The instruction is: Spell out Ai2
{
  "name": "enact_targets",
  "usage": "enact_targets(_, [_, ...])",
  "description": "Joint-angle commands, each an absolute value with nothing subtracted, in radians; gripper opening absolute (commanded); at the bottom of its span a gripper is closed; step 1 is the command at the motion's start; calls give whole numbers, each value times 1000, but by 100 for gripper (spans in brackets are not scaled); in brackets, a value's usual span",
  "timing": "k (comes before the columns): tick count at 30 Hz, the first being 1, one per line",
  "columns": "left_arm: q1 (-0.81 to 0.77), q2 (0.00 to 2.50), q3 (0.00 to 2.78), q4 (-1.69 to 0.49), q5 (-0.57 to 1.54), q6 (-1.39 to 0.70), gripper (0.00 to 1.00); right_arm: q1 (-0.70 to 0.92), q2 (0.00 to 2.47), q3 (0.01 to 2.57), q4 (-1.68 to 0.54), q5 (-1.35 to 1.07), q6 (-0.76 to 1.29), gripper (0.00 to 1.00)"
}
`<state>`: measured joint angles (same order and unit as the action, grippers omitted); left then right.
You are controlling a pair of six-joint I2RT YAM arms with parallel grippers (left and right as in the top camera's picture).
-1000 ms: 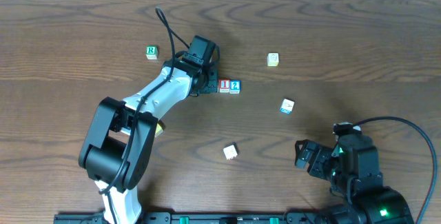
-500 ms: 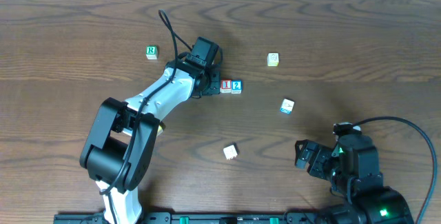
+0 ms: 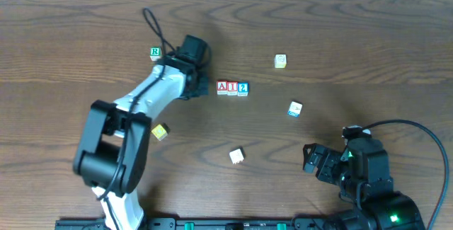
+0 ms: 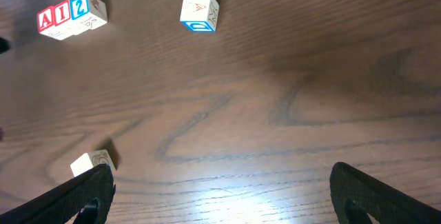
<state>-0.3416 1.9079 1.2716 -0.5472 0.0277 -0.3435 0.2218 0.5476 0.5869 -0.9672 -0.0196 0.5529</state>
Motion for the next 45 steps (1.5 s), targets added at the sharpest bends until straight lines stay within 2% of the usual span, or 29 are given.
enact_targets(1, [-316, 1745, 1365, -567, 81, -280, 61, 224, 543, 585, -966, -19, 568, 99])
enact_targets(2, [-312, 1703, 1383, -580, 89, -283, 95, 224, 543, 585, -966, -19, 568, 99])
enact_targets(9, [-311, 1454, 1420, -623, 48, -236, 95, 224, 543, 585, -966, -19, 568, 99])
enact_targets(14, [-311, 1393, 1420, -627, 41, -235, 95, 224, 543, 585, -966, -19, 568, 99])
enact_targets(19, [-307, 1362, 1420, -802, -18, -67, 95, 224, 543, 585, -966, -19, 568, 99])
enact_targets(24, [-307, 1295, 1420, -936, -116, -67, 96, 224, 543, 585, -966, -19, 568, 99])
enact_targets(30, [-271, 1100, 1407, -1092, -129, -67, 95, 224, 543, 585, -966, -19, 568, 99])
enact_targets(37, [-58, 773, 1149, -1059, 13, -27, 95, 224, 543, 585, -966, -19, 568, 99])
enact_targets(45, [12, 411, 787, -945, 68, 31, 95, 224, 543, 585, -966, -19, 568, 99])
